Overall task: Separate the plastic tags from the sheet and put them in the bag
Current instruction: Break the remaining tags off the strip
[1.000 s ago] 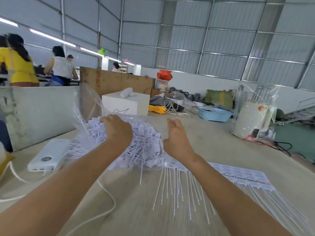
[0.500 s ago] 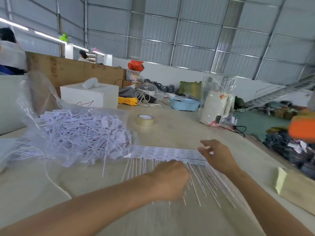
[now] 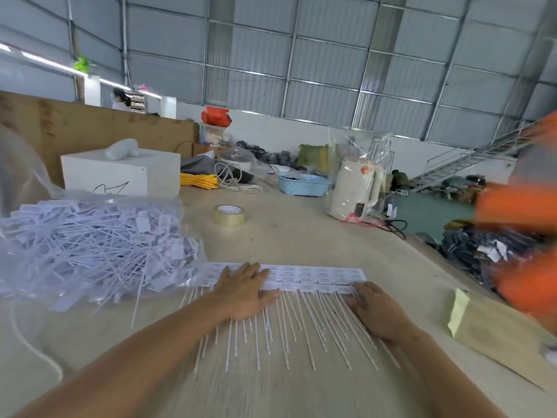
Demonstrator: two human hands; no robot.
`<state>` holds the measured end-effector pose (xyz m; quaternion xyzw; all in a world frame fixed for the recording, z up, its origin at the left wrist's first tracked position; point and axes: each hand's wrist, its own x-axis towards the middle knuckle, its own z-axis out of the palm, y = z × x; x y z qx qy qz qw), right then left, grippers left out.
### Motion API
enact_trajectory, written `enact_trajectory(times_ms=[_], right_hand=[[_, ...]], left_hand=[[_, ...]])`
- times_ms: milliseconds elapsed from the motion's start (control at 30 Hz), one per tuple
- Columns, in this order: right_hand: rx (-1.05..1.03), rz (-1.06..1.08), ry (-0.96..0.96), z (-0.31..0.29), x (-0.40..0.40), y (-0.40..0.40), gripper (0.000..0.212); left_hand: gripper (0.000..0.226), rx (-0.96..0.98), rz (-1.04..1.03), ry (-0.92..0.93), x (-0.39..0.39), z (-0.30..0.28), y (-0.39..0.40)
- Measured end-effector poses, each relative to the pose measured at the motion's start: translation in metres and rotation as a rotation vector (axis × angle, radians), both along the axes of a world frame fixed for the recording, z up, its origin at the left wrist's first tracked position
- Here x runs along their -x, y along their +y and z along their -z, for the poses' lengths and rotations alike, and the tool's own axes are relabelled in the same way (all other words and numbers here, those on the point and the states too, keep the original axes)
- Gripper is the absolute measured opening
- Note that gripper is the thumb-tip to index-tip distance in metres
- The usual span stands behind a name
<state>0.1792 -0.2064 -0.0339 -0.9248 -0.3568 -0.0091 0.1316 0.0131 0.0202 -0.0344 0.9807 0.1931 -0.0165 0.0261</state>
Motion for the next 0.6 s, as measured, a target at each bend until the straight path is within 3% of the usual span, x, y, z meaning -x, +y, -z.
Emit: enact_trajectory(times_ms=[100,233,400,500,600], right_hand=[[0.037,-0.031,0.017,-0.008,0.005,-0.007,0.053],[0.022,-0.076,0.041,-0.017,0.011,-0.013,0.027],[0.052,-0.050,-0.036,-0.023,0.010,-0.011,0.033],[-0.001,0.020,-0.060,-0.020,0.009,-0.009,0.029],[-0.100,0.005,-0.069,-0.017,0.010,-0.012,0.023]], left_hand=[[0.072,-0.027,0.013,0.008,0.011,0.005,-0.002],[0.069,-0.016,0.041,0.022,0.031,0.005,-0.003],[0.059,-0.072,-0.041,0.185,0.018,-0.031,-0.019],[0.042,-0.112,0.079,-0.055,-0.017,-0.043,-0.053],[0.037,0.038,0.254,-0.231,-0.048,-0.036,-0.088]])
